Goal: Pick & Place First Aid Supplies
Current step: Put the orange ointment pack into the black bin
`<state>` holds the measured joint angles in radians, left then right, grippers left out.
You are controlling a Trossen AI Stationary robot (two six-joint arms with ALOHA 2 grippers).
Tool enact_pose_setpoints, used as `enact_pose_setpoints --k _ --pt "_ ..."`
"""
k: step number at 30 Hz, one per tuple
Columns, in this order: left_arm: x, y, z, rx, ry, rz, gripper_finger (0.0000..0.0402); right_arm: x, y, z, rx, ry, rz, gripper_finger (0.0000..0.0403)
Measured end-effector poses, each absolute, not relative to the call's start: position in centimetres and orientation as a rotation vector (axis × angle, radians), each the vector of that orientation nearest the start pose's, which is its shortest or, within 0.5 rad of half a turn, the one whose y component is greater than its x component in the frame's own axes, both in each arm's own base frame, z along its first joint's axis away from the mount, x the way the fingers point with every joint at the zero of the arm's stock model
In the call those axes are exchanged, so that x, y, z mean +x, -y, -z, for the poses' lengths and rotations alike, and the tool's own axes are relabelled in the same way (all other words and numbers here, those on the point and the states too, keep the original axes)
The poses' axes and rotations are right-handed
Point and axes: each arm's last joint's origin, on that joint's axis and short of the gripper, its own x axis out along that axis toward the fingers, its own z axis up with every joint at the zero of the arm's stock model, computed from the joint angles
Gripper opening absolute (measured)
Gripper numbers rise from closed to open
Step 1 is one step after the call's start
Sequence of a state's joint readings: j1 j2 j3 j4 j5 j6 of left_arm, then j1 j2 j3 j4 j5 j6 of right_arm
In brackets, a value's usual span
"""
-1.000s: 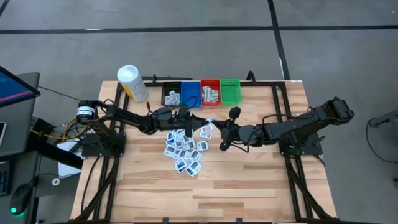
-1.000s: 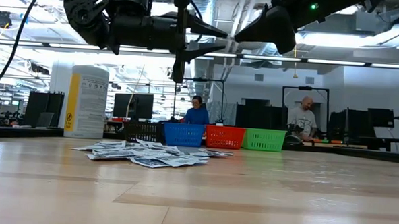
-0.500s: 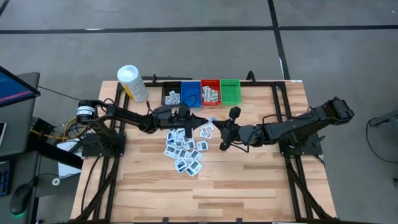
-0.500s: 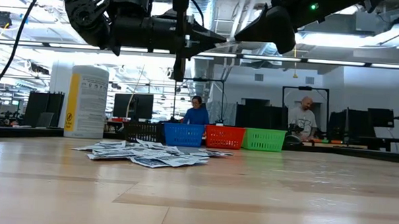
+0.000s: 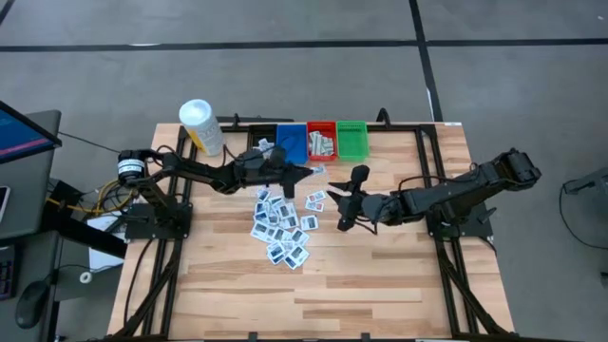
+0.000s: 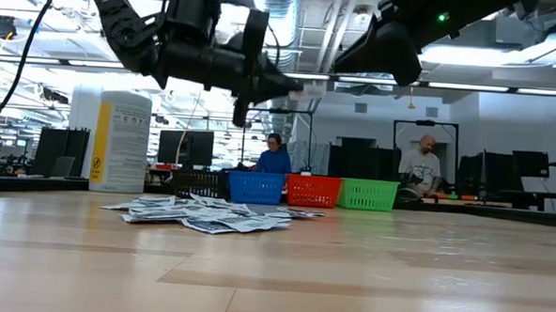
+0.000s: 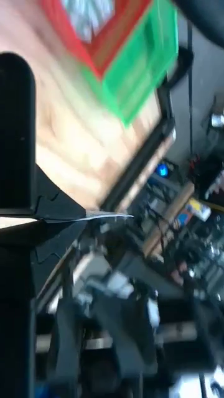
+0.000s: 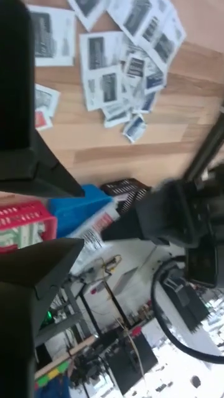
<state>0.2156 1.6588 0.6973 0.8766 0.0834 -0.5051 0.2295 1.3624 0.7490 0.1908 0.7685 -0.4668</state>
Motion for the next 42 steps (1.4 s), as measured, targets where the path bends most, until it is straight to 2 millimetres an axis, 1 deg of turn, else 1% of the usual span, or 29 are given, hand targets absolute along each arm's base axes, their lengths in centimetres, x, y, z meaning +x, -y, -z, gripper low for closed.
enact_pose_setpoints --k 3,5,10,13,16,19,26,30,32,35,37,40,42 --pt "31.3 -8.4 -18.6 -0.520 -0.064 -0.213 0.0005 27.6 -4.4 -22.9 -0.639 -0.539 0.432 0.0110" --pt "30.2 -9.6 -18.7 -0.511 -0.061 -0.260 0.0005 27.4 -4.3 -22.5 -0.627 -0.568 0.428 0.0109" --pt "26.4 -12.0 -19.9 -0.423 -0.013 -0.442 0.0004 27.0 -4.2 -21.8 -0.597 -0.634 0.421 0.0108" --pt "23.7 -12.9 -20.3 -0.337 -0.045 -0.625 0.0004 26.9 -4.2 -21.5 -0.561 -0.657 0.375 0.0108" --pt "21.5 -13.4 -20.2 -0.264 -0.116 -0.819 0.0004 27.0 -4.1 -21.4 -0.516 -0.658 0.304 0.0108" --pt "20.0 -13.8 -19.7 -0.256 -0.155 -0.902 0.0006 27.3 -3.9 -21.4 -0.475 -0.640 0.236 0.0108" --pt "19.1 -14.1 -18.2 -0.271 -0.207 -0.937 0.0007 27.7 -3.0 -21.7 -0.416 -0.606 0.192 0.0108" --pt "19.3 -14.2 -17.5 -0.279 -0.242 -0.911 0.0009 27.8 -2.2 -21.7 -0.355 -0.607 0.198 0.0108" --pt "19.4 -14.2 -17.3 -0.284 -0.251 -0.887 0.0016 27.9 -1.8 -21.4 -0.329 -0.614 0.187 0.0108" --pt "19.6 -14.1 -17.0 -0.287 -0.263 -0.877 0.0037 28.5 -1.5 -20.2 -0.323 -0.653 0.175 0.0108" --pt "19.6 -14.1 -16.9 -0.289 -0.271 -0.872 0.0056 29.2 -1.3 -19.3 -0.323 -0.660 0.180 0.0108" --pt "19.8 -14.0 -16.8 -0.306 -0.268 -0.858 0.0084 30.0 -1.3 -16.8 -0.344 -0.735 0.176 0.0108" --pt "20.1 -13.5 -16.8 -0.352 -0.259 -0.819 0.0099 30.7 -1.3 -15.2 -0.351 -0.758 0.176 0.0108"
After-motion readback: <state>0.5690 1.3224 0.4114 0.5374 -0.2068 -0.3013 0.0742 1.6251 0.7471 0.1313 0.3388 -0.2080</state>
